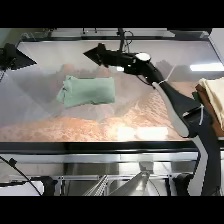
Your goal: Fold the shirts.
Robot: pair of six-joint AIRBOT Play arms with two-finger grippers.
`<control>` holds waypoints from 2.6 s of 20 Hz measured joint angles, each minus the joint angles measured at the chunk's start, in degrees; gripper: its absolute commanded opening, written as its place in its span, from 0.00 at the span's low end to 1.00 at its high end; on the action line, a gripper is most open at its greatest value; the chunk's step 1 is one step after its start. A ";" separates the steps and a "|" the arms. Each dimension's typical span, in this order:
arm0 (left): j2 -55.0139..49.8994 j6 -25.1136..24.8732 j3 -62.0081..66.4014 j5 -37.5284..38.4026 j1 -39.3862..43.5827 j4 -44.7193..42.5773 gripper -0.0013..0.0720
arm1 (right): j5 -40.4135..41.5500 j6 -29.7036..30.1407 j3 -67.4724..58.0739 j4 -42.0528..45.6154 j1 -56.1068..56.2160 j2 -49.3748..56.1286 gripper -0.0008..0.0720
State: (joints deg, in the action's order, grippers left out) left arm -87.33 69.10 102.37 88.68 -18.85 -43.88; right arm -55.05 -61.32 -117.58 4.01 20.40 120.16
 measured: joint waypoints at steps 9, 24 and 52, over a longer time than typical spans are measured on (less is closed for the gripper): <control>0.00 -0.50 -0.07 0.24 0.11 0.20 0.03 | -10.21 -20.04 0.79 37.38 -5.77 1.95 0.97; 0.00 -2.08 -0.07 0.70 0.11 0.09 0.03 | -6.08 -21.53 0.90 30.34 -0.52 10.71 0.56; 0.02 5.16 -0.07 8.04 19.71 -0.09 0.03 | 0.24 -24.02 0.76 34.73 -59.39 -22.56 0.03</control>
State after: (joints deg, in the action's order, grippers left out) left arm -87.31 74.26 102.30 96.73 0.86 -43.97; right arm -54.81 -85.34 -116.81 38.74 -38.98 97.60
